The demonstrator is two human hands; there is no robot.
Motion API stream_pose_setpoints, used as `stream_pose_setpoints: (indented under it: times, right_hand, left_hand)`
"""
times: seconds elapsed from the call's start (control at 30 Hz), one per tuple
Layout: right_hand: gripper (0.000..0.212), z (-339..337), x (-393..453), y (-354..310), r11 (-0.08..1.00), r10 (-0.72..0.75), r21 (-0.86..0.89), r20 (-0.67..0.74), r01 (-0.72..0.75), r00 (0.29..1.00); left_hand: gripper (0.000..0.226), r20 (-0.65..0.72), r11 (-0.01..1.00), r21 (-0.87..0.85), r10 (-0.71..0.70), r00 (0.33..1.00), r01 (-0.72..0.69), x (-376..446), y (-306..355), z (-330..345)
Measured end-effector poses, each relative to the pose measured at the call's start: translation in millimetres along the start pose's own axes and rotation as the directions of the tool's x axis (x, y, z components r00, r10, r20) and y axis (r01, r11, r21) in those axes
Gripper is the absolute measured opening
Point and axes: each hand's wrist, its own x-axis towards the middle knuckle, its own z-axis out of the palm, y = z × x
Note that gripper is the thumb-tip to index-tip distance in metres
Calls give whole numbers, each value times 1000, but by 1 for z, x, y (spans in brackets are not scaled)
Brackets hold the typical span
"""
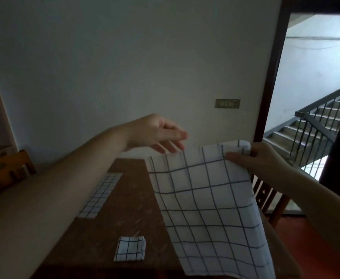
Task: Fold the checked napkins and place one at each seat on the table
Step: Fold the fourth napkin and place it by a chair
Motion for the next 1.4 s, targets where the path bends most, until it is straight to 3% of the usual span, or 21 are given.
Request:
stream_pose_setpoints:
  times: [0.07, 0.17, 0.37, 0.43, 0.5, 0.53, 0.63, 0.77, 0.97, 1.07, 1.17, 1.3, 1.4]
  right_hand:
    - [22, 7, 4, -12, 999, -7, -40, 41, 9, 999]
    - [30, 19, 8, -24, 995, -74, -59, 74, 78, 994]
    - [32, 25, 5, -25, 998, -67, -17, 35, 67, 997]
    - [36, 25, 1, -21, 1000, -19, 1, 96, 19, 995]
    - [54, 22, -3, -13, 997, -8, -74, 183, 22, 983]
    - [53, 20, -7, -9, 995, -11, -92, 223, 33, 975]
    - [21, 13, -16, 1, 998, -53, -26, 219, 60, 974]
    - [27, 13, -21, 8, 985, -105, -123, 151, 124, 983]
    - [30, 17, -23, 18, 933, -178, -294, 126, 208, 976]
    - [21, 20, -25, 19, 953, -152, -250, 89, 169, 984]
    - [30, 16, -25, 17, 958, -125, -242, 123, 152, 984]
    - [35, 14, -24, 17, 938, -64, -313, 264, 148, 962]
    - [35, 29, -19, 7, 937, -153, -286, 184, 201, 971]
  left_hand:
    - [57, 36, 991, 131, 7, 999, -12, 10, 26, 5]
    - [40, -28, 968, 241, 83, 996, -74, 26, 41, 26]
    - [11, -180, 961, 243, 175, 968, -128, 41, 19, 42]
    - [9, -272, 968, 208, 194, 942, -139, 42, 14, 43]
    - [12, -366, 977, 165, 187, 912, -134, 41, 9, 39]
    - [13, -393, 980, 162, 175, 903, -119, 39, 5, 35]
    - [15, -436, 986, 149, 128, 891, -69, 35, -11, 26]
    - [16, -510, 995, 89, 80, 856, -40, 32, -27, 21]
    - [17, -551, 998, 60, 55, 833, -27, 26, -33, 20]
    - [15, -576, 999, 29, 40, 816, -29, 22, -33, 16]
    - [13, -580, 998, 7, 52, 813, -59, 18, -37, 13]
    - [12, -534, 995, -18, 74, 842, -98, 16, -36, 16]
    - [12, -475, 993, -3, 105, 874, -121, 18, -29, 24]
